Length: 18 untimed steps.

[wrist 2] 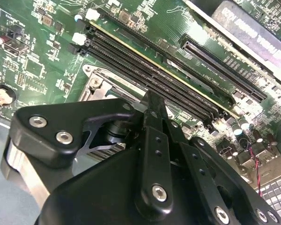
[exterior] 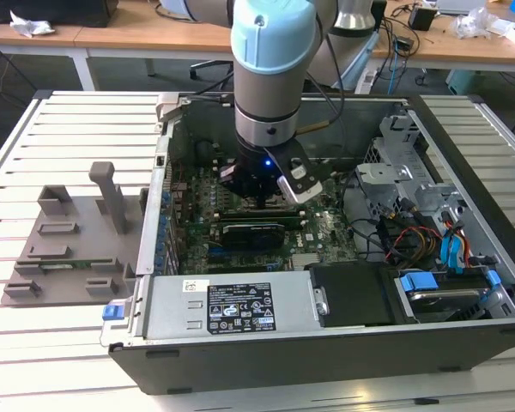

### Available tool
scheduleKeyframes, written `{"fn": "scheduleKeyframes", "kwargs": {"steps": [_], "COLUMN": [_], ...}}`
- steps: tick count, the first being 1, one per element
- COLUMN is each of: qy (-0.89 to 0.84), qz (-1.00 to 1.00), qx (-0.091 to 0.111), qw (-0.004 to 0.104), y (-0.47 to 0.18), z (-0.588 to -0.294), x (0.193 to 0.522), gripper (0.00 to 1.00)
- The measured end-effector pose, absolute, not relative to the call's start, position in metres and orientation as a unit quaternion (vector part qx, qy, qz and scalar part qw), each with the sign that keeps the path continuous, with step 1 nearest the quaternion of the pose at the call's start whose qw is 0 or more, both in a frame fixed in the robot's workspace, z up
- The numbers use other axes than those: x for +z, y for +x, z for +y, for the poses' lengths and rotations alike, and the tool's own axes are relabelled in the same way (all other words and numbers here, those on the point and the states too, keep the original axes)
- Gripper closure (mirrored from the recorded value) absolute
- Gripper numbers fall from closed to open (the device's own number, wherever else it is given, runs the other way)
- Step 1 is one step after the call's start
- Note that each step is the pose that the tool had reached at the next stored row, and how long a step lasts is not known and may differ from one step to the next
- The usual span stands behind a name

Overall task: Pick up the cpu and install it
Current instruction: 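Install the second cpu locking lever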

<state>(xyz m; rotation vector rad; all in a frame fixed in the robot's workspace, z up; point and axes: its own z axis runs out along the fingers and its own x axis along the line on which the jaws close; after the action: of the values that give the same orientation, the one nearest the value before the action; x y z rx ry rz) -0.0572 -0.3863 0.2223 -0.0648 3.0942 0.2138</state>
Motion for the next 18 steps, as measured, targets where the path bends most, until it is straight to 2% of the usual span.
{"fn": "scheduleKeyframes", "kwargs": {"steps": [18], "qy": [-0.021], "qz": [0.997], "qx": [0.069], "qw": [0.020], "y": [-0.079], "z": [-0.386], "x": [0.211], "gripper": [0.89]}}
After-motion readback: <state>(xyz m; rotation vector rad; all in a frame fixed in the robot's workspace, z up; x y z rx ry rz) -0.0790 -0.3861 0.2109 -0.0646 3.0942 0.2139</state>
